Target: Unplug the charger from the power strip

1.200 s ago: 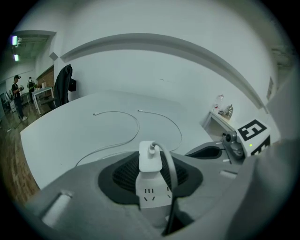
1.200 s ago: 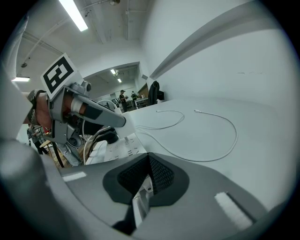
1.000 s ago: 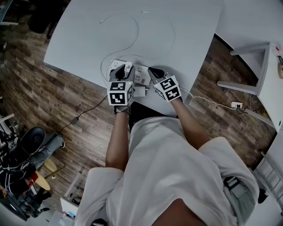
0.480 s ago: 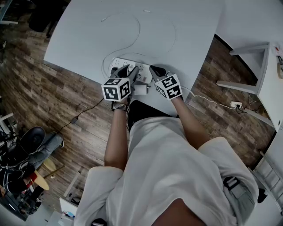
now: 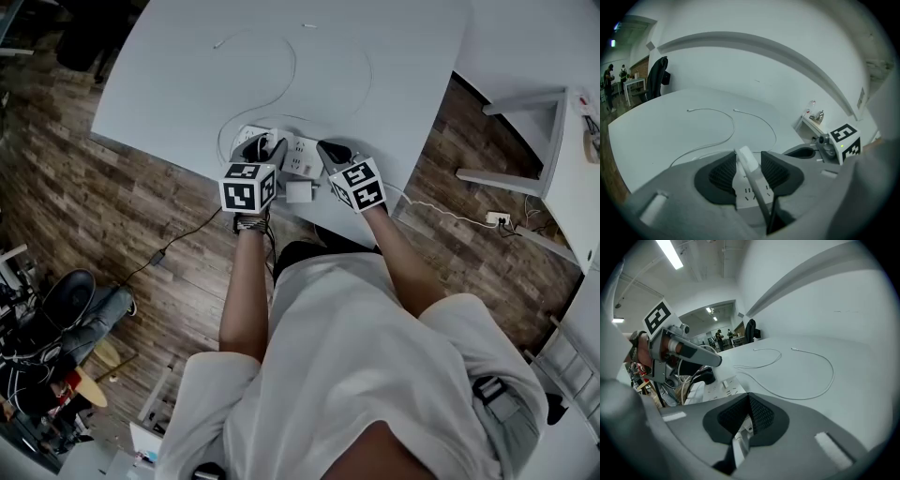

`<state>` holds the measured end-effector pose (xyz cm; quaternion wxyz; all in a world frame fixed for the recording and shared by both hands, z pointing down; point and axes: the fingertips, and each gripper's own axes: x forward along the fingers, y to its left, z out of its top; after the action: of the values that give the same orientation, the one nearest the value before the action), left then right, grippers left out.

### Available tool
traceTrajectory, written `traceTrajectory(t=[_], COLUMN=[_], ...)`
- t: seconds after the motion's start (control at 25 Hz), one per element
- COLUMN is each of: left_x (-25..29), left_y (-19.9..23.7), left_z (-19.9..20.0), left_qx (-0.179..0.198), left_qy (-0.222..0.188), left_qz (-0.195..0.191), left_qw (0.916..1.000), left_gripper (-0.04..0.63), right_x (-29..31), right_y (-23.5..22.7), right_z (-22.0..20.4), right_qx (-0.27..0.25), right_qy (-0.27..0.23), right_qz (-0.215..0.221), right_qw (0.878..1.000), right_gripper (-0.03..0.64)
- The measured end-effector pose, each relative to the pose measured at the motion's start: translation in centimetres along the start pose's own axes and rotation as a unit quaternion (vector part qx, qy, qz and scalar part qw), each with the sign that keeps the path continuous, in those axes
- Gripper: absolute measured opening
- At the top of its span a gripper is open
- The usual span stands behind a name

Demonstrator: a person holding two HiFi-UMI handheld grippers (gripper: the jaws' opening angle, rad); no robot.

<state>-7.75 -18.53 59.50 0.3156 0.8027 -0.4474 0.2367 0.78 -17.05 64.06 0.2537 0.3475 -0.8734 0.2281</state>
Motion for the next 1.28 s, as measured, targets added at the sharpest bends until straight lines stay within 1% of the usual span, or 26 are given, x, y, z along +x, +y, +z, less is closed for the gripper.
traceTrajectory(t=[0.24, 0.32, 0.44, 0.56, 0.64, 0.72, 0.8, 0.88, 1.0, 1.04, 1.12, 1.24, 1.28], left_x=[-0.6, -0.9, -1.7, -2.8, -3.6, -4.4, -5.5, -6.7, -8.4, -9.1, -10.8, -13.9, -15.0], left_y=[0.9, 1.4, 2.6, 3.4, 3.8, 4.1, 3.9, 3.2, 1.7, 1.2, 0.4, -0.6, -1.0], left_z=[-0.7, -1.0, -1.4, -1.5, -1.3, -0.7, 0.5, 1.9, 3.7, 4.3, 5.6, 7.9, 8.5], left_qx=[-0.019, -0.023, -0.027, -0.03, -0.01, 0.032, 0.068, 0.093, 0.117, 0.119, 0.119, 0.125, 0.127], left_qy=[0.003, 0.006, 0.01, 0.002, -0.003, -0.009, -0.029, -0.06, -0.105, -0.119, -0.148, -0.195, -0.209], left_qz=[0.008, 0.019, 0.043, 0.057, 0.075, 0.103, 0.121, 0.12, 0.104, 0.098, 0.091, 0.095, 0.096], left_qw=[0.9998, 0.9995, 0.9987, 0.998, 0.9971, 0.9942, 0.9899, 0.9865, 0.982, 0.9808, 0.9776, 0.9681, 0.9649], left_gripper=[0.169, 0.18, 0.204, 0.207, 0.212, 0.222, 0.222, 0.222, 0.219, 0.212, 0.159, 0.026, 0.006], right_x=[0.0, 0.0, 0.0, -0.2, -0.7, -1.4, -2.4, -3.5, -5.6, -6.4, -8.1, -10.9, -11.8], right_y=[0.3, 0.2, 0.1, 0.0, 0.0, 0.1, 0.4, 1.0, 2.1, 2.4, 3.1, 4.2, 4.6], right_z=[-0.1, -0.1, -0.1, 0.2, 0.9, 2.1, 3.7, 5.6, 8.7, 9.7, 11.8, 14.7, 15.6], right_qx=[0.004, 0.01, 0.022, 0.026, 0.031, 0.029, 0.021, 0.011, -0.008, -0.014, -0.027, -0.043, -0.048], right_qy=[0.004, 0.008, 0.027, 0.032, 0.019, -0.002, -0.026, -0.053, -0.091, -0.103, -0.127, -0.164, -0.176], right_qz=[-0.006, -0.006, -0.005, -0.009, -0.012, -0.018, -0.026, -0.031, -0.04, -0.044, -0.05, -0.055, -0.057], right_qw=[1.0, 1.0, 0.999, 0.999, 0.999, 0.999, 0.999, 0.998, 0.995, 0.994, 0.99, 0.984, 0.982], right_gripper=[0.001, 0.002, 0.002, 0.002, 0.002, 0.002, 0.002, 0.002, 0.002, 0.002, 0.002, 0.002, 0.002])
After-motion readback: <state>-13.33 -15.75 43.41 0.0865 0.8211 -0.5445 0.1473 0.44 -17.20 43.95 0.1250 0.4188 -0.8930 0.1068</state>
